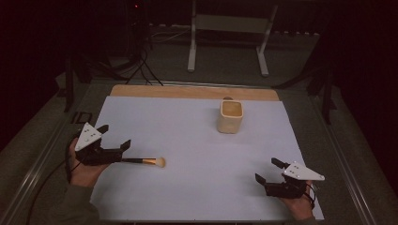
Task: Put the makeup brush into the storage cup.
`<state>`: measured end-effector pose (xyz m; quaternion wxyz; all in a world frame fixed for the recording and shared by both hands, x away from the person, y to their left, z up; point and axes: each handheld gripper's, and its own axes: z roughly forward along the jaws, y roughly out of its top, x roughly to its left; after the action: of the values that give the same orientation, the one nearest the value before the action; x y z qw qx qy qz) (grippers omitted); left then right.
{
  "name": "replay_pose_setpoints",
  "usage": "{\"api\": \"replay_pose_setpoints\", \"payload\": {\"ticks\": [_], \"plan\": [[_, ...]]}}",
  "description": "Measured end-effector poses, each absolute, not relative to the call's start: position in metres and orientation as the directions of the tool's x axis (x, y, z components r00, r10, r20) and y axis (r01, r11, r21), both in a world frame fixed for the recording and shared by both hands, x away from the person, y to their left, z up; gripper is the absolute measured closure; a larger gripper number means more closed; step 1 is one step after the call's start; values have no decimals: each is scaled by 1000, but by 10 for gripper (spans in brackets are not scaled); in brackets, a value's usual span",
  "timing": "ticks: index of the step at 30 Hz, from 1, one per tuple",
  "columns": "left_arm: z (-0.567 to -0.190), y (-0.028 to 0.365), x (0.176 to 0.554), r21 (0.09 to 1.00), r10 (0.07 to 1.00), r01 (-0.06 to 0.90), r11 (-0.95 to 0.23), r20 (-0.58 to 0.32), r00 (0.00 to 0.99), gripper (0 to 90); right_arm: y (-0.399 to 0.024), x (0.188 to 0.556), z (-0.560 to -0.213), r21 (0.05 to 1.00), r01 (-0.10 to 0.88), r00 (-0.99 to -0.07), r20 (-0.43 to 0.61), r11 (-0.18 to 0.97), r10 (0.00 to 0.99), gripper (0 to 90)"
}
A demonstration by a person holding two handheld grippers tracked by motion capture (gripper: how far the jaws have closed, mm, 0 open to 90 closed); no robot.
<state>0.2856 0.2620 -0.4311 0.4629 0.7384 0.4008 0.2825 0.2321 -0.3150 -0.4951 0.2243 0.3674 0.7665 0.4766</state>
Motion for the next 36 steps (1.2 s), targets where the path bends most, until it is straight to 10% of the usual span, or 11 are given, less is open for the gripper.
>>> {"api": "replay_pose_setpoints", "payload": {"ticks": [36], "plan": [[-429, 253, 296, 859, 801, 369, -356, 78, 593, 80, -316, 232, -495, 897, 348, -630, 10, 271, 777, 117]]}}
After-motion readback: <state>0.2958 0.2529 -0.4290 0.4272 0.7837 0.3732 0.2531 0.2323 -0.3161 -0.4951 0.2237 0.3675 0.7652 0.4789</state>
